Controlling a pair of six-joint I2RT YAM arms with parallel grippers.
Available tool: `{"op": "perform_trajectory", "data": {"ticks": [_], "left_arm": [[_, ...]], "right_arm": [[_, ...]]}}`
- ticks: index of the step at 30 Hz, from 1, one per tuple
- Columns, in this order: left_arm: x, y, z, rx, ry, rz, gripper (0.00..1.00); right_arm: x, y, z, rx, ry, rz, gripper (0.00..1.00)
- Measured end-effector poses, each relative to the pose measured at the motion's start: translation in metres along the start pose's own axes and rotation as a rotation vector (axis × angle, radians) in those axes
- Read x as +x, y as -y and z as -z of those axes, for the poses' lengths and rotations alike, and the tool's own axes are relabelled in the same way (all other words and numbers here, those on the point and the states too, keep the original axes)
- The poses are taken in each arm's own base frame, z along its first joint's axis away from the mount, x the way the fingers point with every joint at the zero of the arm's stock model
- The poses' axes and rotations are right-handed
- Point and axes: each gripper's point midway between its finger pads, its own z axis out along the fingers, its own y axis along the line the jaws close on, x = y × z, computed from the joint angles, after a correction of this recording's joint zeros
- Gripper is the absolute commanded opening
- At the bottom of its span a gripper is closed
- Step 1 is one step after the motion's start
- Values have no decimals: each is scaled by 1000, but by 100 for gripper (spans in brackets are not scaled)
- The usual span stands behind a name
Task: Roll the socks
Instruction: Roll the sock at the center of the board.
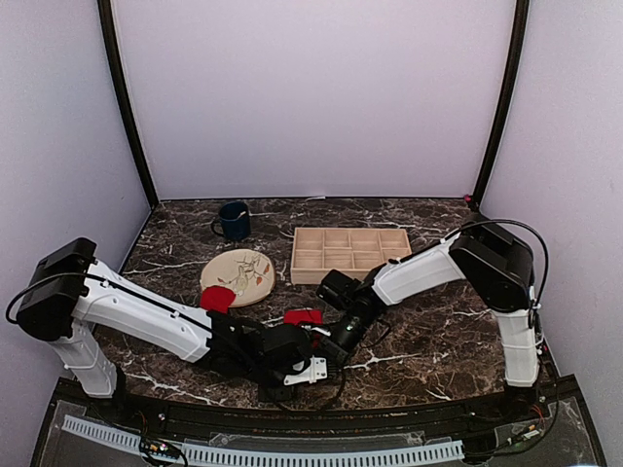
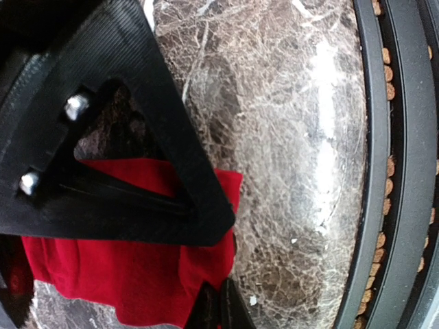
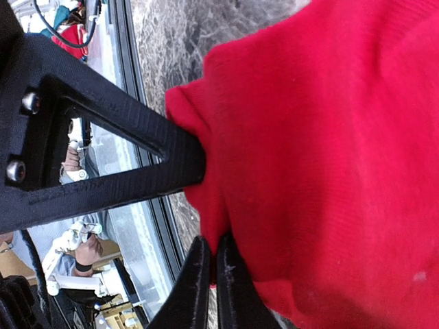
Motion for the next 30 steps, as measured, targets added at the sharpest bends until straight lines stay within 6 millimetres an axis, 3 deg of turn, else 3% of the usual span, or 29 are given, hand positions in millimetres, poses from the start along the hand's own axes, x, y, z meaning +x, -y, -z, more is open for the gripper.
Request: {"op": "perform_trajectory", "data": {"ticks": [4, 7, 12, 30], "left_arm": [[-2, 0, 0, 56, 1, 37, 1], [-2, 1, 1, 105, 2, 64, 1], [-2, 1, 2, 195, 5, 112, 1], [8, -1, 8, 486, -27, 313, 0]], "right_arm": [[0, 3, 3, -7, 13, -16, 12], [0, 3, 4, -14, 21, -21, 22], [-3, 1, 9, -23, 43, -21, 25], [3, 5, 21, 22, 117, -27, 26]]}}
